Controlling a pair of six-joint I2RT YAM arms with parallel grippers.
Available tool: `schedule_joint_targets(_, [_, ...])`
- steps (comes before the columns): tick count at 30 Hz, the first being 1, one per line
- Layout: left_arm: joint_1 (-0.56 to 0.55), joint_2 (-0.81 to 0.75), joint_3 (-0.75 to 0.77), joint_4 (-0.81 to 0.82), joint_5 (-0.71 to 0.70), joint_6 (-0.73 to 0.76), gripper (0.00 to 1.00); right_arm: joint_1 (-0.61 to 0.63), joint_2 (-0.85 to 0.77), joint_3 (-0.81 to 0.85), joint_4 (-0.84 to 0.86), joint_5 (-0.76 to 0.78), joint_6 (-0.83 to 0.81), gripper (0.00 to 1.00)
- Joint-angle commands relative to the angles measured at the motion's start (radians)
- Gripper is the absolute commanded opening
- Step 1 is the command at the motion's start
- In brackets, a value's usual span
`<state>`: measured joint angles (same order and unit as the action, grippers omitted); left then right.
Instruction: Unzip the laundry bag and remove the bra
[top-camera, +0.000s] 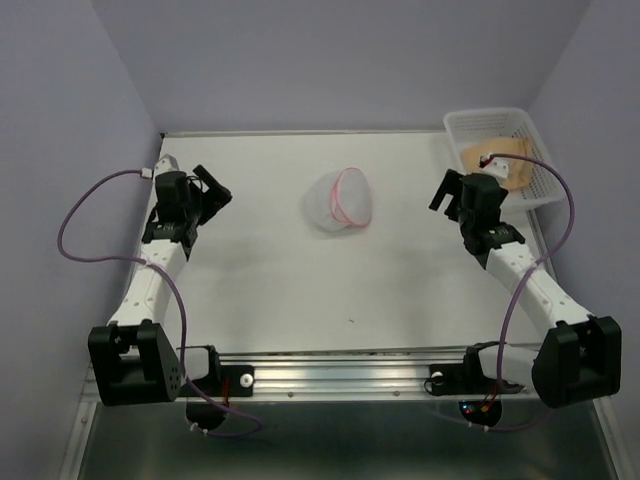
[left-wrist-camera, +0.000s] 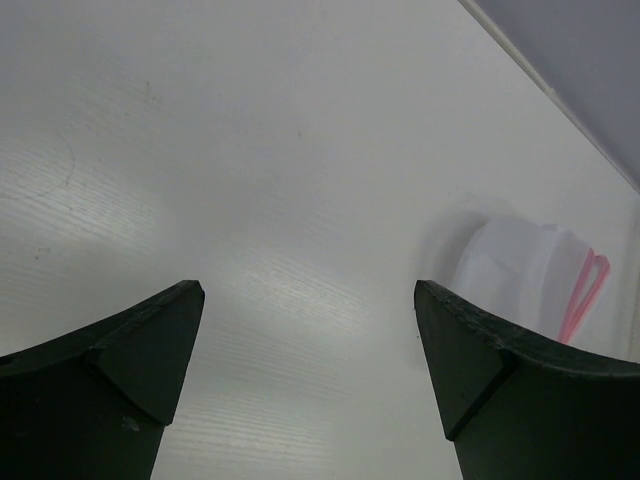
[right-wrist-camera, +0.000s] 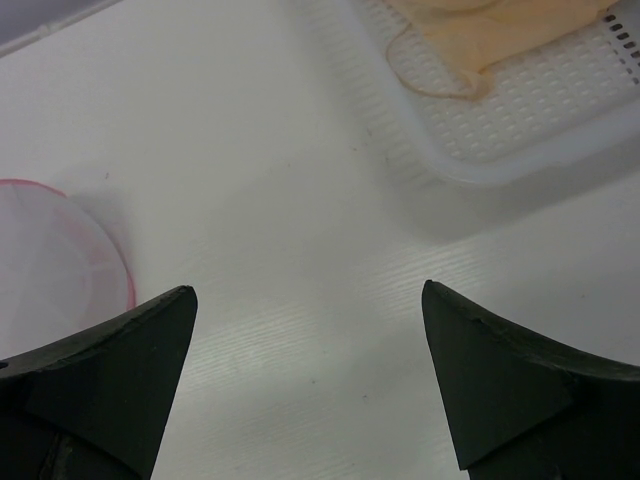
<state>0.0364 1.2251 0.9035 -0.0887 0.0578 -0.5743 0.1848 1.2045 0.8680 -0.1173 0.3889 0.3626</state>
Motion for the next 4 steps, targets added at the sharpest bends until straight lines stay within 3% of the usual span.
schedule_joint_targets(1, [0.011,-0.047,0.031,0.003,-0.047,0.01,0.99,0.001,-0.031,-0.011,0.085,0.031,-0.017,1.0])
schedule_joint_targets(4, [0.019,-0.049,0.038,-0.003,-0.052,0.014,0.99,0.001,-0.042,-0.007,0.087,0.034,-0.017,1.0])
